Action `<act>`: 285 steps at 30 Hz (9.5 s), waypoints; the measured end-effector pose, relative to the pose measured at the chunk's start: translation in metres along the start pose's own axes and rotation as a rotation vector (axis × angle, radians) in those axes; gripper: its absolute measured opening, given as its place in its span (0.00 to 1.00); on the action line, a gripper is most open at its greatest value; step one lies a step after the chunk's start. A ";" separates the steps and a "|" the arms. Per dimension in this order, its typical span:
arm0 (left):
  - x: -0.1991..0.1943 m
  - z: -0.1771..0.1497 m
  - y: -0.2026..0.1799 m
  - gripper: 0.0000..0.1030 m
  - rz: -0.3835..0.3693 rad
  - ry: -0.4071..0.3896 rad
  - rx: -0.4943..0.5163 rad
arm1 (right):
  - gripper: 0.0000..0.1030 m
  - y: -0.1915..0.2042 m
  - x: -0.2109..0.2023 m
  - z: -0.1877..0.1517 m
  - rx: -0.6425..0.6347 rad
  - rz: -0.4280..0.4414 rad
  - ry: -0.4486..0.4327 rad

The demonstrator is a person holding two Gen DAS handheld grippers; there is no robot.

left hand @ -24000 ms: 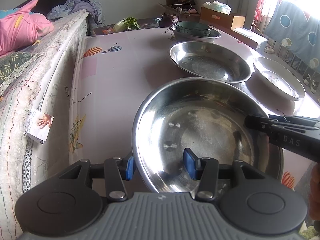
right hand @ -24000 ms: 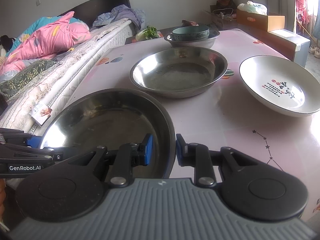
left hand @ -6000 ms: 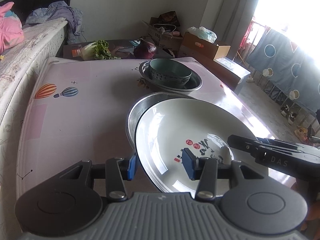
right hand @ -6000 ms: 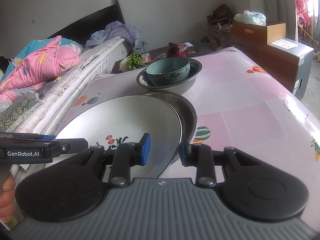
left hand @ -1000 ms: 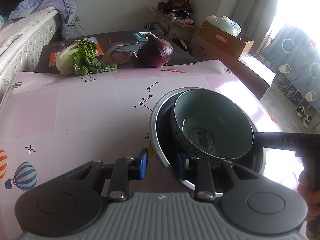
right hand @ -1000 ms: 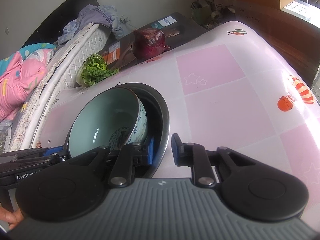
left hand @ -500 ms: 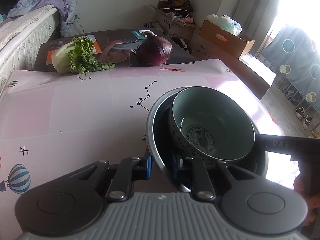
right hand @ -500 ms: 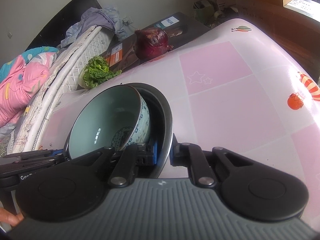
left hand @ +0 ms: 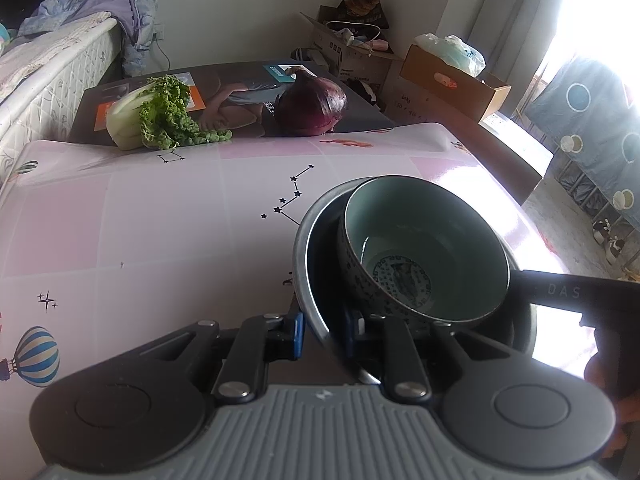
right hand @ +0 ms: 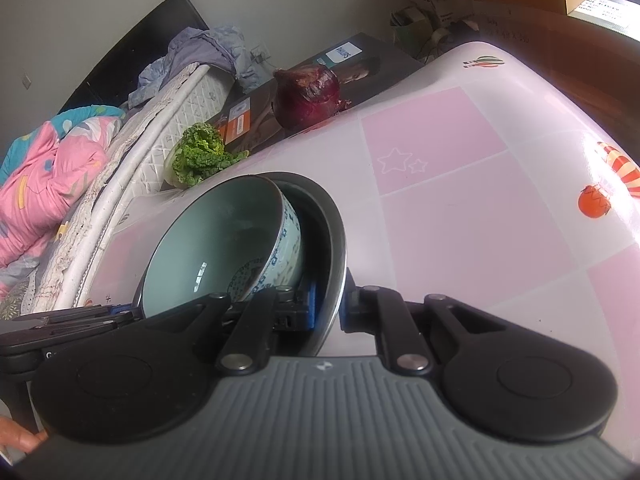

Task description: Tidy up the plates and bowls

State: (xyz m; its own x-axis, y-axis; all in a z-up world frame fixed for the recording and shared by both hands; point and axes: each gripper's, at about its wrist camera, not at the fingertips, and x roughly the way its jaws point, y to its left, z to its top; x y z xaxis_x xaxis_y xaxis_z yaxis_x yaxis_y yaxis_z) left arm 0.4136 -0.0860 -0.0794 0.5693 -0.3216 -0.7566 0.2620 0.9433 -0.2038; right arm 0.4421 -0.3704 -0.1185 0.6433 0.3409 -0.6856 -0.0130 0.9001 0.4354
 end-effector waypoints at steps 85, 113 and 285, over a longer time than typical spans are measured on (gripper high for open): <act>-0.225 -0.152 -0.001 0.88 0.026 -0.174 0.010 | 0.70 0.057 -0.206 -0.137 0.036 -0.028 -0.093; -0.261 -0.178 -0.020 1.00 0.313 -0.197 0.007 | 0.99 0.144 -0.309 -0.225 -0.364 -0.321 -0.215; -0.219 -0.181 -0.033 1.00 0.245 0.076 -0.016 | 0.99 0.139 -0.242 -0.213 -0.277 -0.236 0.025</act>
State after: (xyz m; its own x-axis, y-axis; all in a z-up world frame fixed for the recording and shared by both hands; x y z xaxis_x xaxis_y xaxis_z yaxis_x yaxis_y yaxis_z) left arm 0.1393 -0.0321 -0.0193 0.5536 -0.0764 -0.8293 0.1105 0.9937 -0.0177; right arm 0.1211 -0.2698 -0.0160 0.6341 0.1181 -0.7641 -0.0750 0.9930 0.0913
